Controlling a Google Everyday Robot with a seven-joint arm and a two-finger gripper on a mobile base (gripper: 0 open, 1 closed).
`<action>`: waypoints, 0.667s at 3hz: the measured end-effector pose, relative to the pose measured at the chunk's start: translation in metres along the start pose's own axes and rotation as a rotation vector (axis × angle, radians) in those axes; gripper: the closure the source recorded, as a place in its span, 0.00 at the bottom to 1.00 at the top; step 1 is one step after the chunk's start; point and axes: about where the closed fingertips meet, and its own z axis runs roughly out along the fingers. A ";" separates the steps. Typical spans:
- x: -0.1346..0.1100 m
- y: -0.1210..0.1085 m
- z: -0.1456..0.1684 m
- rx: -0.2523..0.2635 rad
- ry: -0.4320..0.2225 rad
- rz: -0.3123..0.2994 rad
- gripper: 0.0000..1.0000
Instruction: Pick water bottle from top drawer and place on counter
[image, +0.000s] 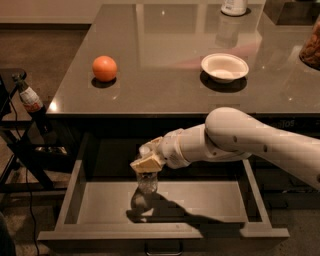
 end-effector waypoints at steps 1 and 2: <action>0.000 0.000 0.000 0.000 0.000 0.000 1.00; -0.014 0.007 -0.006 0.021 0.002 -0.007 1.00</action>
Offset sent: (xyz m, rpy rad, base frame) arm -0.0079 0.0069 0.0338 -0.0199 -0.0337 -0.0376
